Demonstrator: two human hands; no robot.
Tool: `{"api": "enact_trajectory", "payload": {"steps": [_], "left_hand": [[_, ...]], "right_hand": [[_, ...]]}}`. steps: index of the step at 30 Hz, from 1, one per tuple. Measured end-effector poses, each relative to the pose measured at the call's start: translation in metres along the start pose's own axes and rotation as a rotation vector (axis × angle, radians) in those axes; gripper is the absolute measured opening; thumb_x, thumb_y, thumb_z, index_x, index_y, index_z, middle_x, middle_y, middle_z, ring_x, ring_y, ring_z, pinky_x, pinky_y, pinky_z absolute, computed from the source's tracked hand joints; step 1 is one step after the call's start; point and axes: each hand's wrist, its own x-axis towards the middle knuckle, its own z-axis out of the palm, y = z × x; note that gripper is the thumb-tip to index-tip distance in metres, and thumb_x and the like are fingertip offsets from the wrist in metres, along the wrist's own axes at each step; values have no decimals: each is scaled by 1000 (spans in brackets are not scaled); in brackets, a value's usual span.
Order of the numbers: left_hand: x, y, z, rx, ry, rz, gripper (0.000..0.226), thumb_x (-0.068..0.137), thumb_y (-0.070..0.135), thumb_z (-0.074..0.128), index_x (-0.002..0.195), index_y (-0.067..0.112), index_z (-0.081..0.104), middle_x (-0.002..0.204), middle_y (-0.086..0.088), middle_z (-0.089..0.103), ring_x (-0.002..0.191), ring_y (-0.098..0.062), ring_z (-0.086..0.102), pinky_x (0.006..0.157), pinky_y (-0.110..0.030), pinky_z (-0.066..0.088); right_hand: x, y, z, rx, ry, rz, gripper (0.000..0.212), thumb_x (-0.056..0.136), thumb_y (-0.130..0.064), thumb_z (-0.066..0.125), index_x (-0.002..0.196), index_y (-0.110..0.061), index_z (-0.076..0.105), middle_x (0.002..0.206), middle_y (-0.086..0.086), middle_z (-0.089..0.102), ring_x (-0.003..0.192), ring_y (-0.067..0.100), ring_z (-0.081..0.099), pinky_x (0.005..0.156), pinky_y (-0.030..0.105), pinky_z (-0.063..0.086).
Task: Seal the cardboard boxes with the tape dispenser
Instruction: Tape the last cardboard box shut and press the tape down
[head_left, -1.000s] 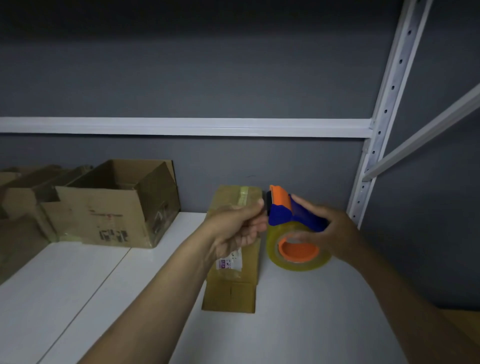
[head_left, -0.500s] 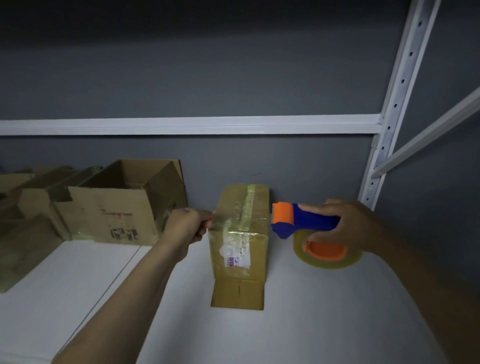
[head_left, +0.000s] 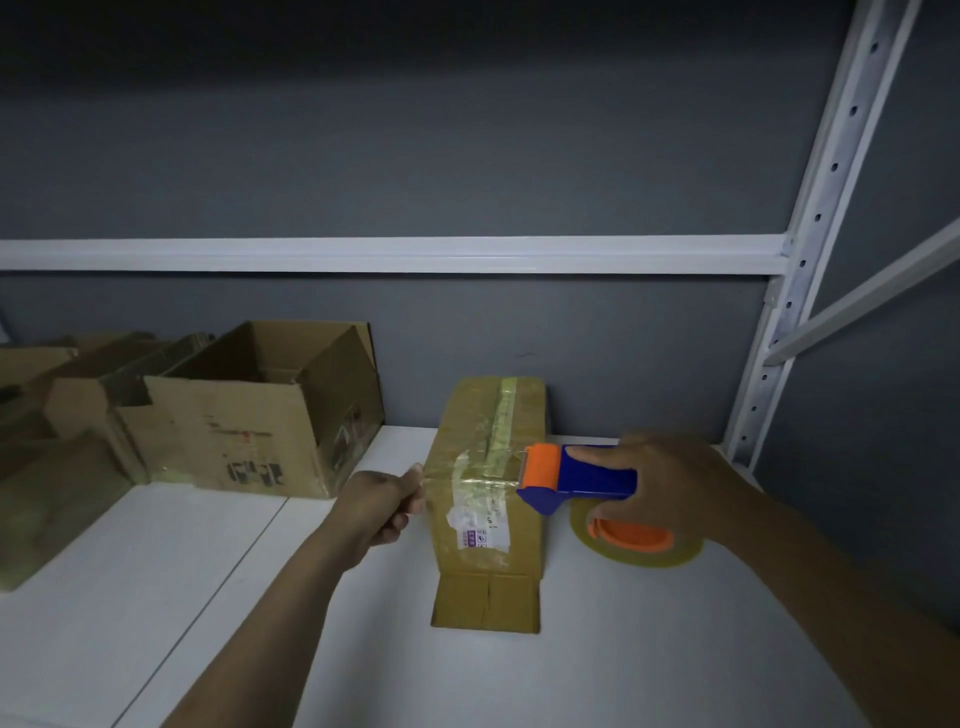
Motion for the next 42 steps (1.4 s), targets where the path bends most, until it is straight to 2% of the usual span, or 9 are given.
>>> {"api": "enact_trajectory", "payload": {"steps": [4, 7, 10, 15, 18, 25, 30, 35, 42], "left_hand": [[0, 4, -5, 394, -20, -17, 85, 89, 68, 40, 150, 9, 26, 91, -12, 74, 62, -17, 65, 58, -24, 52], [-3, -4, 5, 429, 137, 392, 74, 92, 57, 41, 153, 19, 23, 139, -2, 54, 120, -16, 58, 95, -24, 45], [-18, 0, 24, 372, -109, 573, 63, 91, 52, 52, 147, 38, 25, 143, 28, 28, 127, 14, 34, 95, -6, 37], [-1, -7, 20, 883, -70, 566, 108, 74, 62, 69, 152, 33, 0, 161, 2, 5, 149, -21, 4, 118, -31, 17], [1, -3, 36, 1208, 13, 840, 106, 77, 69, 61, 152, 35, -5, 158, 7, -21, 147, -26, -21, 118, -46, -8], [9, -7, 47, 1177, -31, 949, 97, 77, 60, 67, 152, 40, 9, 159, 18, 15, 147, -14, 13, 110, -27, 3], [12, -9, 51, 1241, 23, 915, 91, 71, 75, 47, 151, 44, 16, 157, 18, 23, 146, -17, 21, 112, -36, 12], [16, -11, 53, 1249, -1, 885, 93, 66, 78, 40, 150, 45, 18, 157, 17, 25, 145, -20, 24, 112, -44, 17], [11, -8, 52, 1297, -8, 835, 99, 62, 82, 28, 151, 46, 6, 159, 19, 11, 148, -17, 12, 114, -41, 11]], "right_hand": [[-3, 0, 2, 20, -11, 4, 81, 80, -58, 64, 148, -41, 21, 130, -3, 51, 116, 12, 49, 86, 18, 45], [-2, -1, 6, 19, -14, 3, 83, 81, -58, 64, 149, -38, 21, 134, -4, 49, 119, 11, 47, 86, 16, 44], [-1, -1, 7, 16, -20, -17, 83, 82, -57, 63, 149, -37, 19, 134, -4, 49, 119, 10, 47, 83, 14, 41], [7, -9, 7, 31, 4, -14, 80, 81, -57, 64, 148, -42, 23, 130, -4, 50, 118, 11, 48, 77, 16, 36], [14, -12, 16, 45, 2, -11, 79, 82, -56, 64, 148, -40, 23, 130, -1, 51, 118, 14, 49, 81, 19, 42], [-6, 14, 24, 277, -100, 83, 80, 82, -52, 67, 148, -41, 22, 122, -3, 50, 108, 10, 49, 78, 18, 43], [-37, 41, 21, 14, -125, 68, 77, 84, -55, 62, 148, -35, 25, 116, -5, 48, 100, 5, 46, 66, 2, 28], [-25, 2, 51, -71, 58, -2, 69, 83, -57, 61, 142, -29, 41, 110, 6, 58, 98, 23, 61, 72, 23, 40], [-22, -21, 72, 584, -112, 372, 60, 71, -47, 67, 130, -44, 54, 105, -12, 68, 89, 10, 64, 74, 26, 50]]}}
